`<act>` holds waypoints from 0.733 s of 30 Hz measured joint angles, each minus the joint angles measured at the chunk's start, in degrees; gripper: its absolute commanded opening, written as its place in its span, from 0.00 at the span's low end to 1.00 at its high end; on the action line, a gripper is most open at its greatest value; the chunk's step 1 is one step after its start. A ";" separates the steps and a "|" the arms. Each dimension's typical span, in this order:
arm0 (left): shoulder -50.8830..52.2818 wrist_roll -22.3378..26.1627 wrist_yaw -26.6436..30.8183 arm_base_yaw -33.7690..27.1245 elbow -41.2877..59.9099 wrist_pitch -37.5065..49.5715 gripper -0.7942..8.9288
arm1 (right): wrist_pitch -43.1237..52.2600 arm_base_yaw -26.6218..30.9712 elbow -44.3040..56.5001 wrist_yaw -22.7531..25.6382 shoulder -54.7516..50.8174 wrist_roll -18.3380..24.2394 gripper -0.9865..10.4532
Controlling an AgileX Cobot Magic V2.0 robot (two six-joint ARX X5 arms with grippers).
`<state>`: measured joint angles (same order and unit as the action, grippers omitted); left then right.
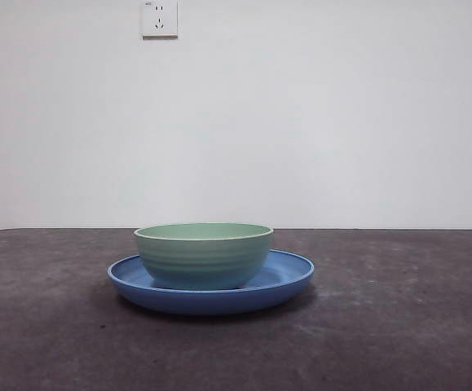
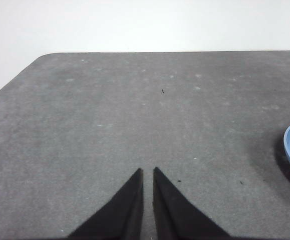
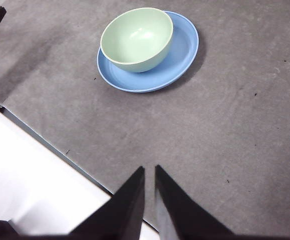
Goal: Place the green bowl on the blue plate
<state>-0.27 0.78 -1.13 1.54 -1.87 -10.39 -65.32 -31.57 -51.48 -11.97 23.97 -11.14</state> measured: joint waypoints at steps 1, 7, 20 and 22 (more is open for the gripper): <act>0.00 0.00 0.00 0.00 0.00 0.00 0.11 | 0.00 0.00 0.00 0.00 0.00 0.00 0.11; 0.00 0.00 0.00 0.02 0.00 0.00 0.11 | 0.00 0.00 0.00 0.00 0.00 0.00 0.11; 0.00 0.00 0.00 0.02 0.00 0.00 0.11 | 2.82 6.01 1.09 -0.42 -1.49 0.46 0.11; 0.00 0.00 0.00 0.00 0.00 0.00 0.11 | 7.50 10.62 4.04 -0.17 -3.78 2.12 0.11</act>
<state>-0.27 0.78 -1.13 1.54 -1.87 -10.39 -57.82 -20.95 -47.44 -12.14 20.18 -9.02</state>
